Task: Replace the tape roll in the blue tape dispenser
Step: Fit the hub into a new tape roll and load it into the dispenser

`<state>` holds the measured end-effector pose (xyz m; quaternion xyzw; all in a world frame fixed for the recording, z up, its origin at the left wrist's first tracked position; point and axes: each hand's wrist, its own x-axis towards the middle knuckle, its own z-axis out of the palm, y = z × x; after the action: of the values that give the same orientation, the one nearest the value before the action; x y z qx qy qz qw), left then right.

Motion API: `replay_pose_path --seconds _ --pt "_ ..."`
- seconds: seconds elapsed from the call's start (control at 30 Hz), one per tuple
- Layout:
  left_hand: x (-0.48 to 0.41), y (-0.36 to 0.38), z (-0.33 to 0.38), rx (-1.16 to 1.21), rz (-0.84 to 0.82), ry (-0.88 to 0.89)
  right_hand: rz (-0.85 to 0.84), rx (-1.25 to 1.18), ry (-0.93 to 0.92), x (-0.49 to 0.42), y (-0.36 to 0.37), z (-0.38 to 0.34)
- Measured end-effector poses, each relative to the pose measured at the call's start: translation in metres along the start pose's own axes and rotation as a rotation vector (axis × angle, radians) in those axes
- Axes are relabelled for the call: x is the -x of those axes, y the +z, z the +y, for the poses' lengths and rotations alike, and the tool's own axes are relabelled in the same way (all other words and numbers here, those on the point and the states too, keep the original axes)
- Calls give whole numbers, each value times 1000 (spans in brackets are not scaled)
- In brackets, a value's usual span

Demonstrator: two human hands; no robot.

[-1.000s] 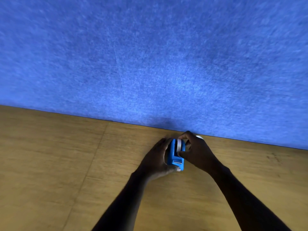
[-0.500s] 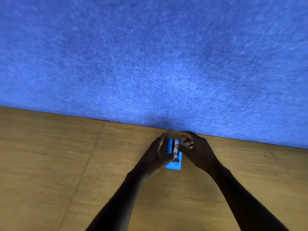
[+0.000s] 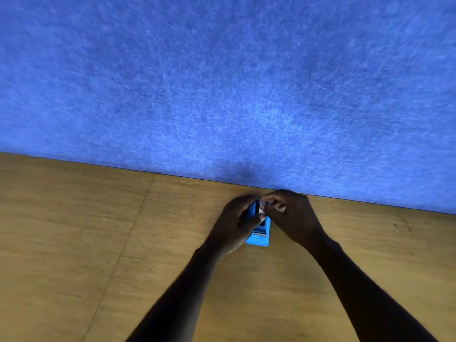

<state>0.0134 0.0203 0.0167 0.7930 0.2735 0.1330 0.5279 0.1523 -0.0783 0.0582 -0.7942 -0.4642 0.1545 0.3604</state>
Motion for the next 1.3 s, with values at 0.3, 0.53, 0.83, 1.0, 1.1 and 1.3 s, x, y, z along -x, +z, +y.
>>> replay_pose_path --seconds 0.3,0.53,0.83,1.0,1.1,1.3 --pt "0 3 -11 34 23 -12 -10 -30 29 -4 -2 0" --pt "0 2 -14 82 41 -16 -18 -81 60 -6 -4 0" --pt "1 2 -12 108 42 -30 -20 -90 67 -7 -5 1" --pt "1 2 -11 89 48 -13 -18 -69 64 -9 -5 2" --pt "1 2 -12 92 49 -8 -14 -47 37 -8 -5 1" --pt "-3 4 -10 174 29 -57 -3 38 -17 -7 -2 -1"
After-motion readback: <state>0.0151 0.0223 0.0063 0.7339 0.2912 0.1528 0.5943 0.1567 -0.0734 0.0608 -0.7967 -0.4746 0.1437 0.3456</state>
